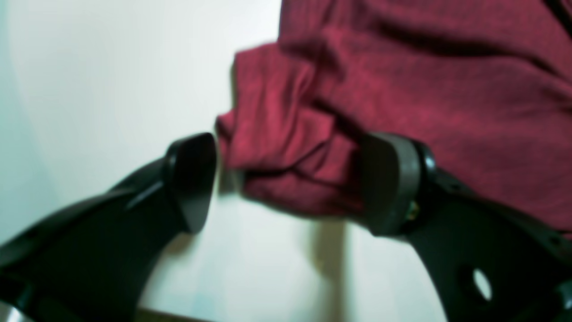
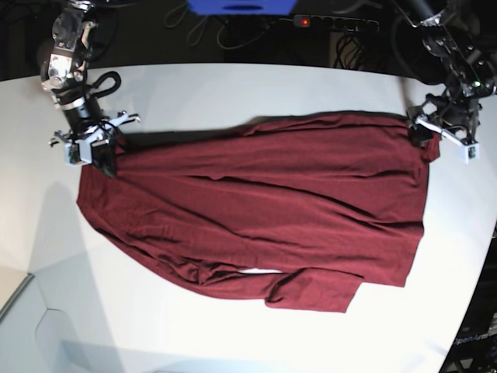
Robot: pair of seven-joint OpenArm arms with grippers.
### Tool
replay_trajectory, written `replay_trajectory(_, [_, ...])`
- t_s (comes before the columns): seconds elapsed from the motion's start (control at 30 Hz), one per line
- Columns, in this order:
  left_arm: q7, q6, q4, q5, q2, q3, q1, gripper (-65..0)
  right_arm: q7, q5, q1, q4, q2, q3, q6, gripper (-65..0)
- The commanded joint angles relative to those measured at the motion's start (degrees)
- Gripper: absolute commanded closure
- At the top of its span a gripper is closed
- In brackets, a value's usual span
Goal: Layout the t-shirt on the table in an organized manner, then fold the t-shirt properly
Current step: 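Regrasp the shirt edge with the left gripper and stretch it taut, then release the shirt with the right gripper and lift it away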
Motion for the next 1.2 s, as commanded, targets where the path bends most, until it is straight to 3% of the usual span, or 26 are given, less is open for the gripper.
replay_trajectory(0.0, [-0.9, -0.3, -0.1, -0.6, -0.7, -0.1, -0.5, -48.5, 1.7, 1.0, 0.5, 0.9, 0.4, 0.1, 0.6, 0.0])
replay_trajectory(0.23, [-0.9, -0.3, -3.7, -0.6, -1.3, -0.1, -0.4, -48.4, 1.7, 1.0, 0.6, 0.9, 0.4, 0.1, 0.6, 0.0])
replay_trajectory(0.3, [-0.9, -0.3, -3.7, -0.6, -1.3, -0.1, -0.4, -45.4, 1.7, 1.0, 0.6, 0.9, 0.4, 0.1, 0.6, 0.0])
replay_trajectory(0.37, [-0.9, -0.3, -3.7, -0.6, -1.3, -0.1, -0.4, -35.5, 1.7, 1.0, 0.6, 0.9, 0.4, 0.1, 0.6, 0.0])
replay_trajectory(0.53, [-0.9, -0.3, -3.8, -0.5, -1.3, -0.4, -0.8, 0.0, 1.7, 1.0, 0.7, 0.9, 0.4, 0.1, 0.6, 0.0])
replay_trajectory(0.97, [-0.9, -0.3, -3.1, -1.2, -8.4, -0.5, -4.7, -0.2, 1.7, 1.0, 0.4, 0.9, 0.4, 0.0, 0.6, 0.0])
replay_trajectory(1.17, [-0.9, -0.3, -3.1, -1.2, -8.7, -0.5, -5.9, -0.2, 1.7, 1.0, 0.3, 1.1, 0.4, 0.0, 0.6, 0.0])
